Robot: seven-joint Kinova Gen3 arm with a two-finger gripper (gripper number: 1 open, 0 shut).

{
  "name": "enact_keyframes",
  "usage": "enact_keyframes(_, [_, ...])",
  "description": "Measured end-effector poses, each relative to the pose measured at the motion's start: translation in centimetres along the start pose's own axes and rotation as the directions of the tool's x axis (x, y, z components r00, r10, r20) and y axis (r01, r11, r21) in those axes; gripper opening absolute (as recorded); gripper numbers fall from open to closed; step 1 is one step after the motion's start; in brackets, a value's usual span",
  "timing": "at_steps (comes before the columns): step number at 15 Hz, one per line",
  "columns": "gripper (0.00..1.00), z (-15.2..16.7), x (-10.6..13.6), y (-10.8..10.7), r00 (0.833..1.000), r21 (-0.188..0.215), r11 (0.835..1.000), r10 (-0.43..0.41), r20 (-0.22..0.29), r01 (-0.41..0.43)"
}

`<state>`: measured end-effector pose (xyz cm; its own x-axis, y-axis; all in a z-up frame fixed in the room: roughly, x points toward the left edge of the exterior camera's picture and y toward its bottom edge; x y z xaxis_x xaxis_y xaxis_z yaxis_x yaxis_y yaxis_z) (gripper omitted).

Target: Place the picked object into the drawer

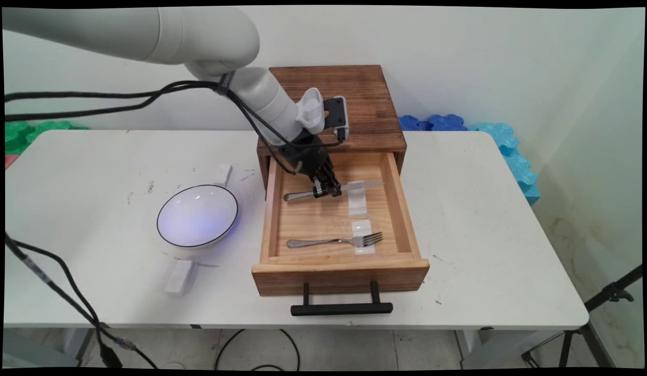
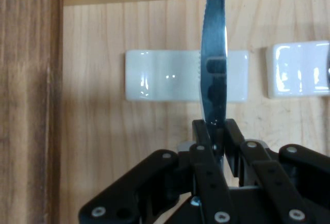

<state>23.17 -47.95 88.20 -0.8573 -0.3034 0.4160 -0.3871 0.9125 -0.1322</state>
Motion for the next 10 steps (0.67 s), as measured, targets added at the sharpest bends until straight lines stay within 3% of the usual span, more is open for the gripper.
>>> enact_keyframes(10, [0.00,1.3,0.1,-0.5,1.000,0.006,1.000,-0.004,-0.004,0.004])
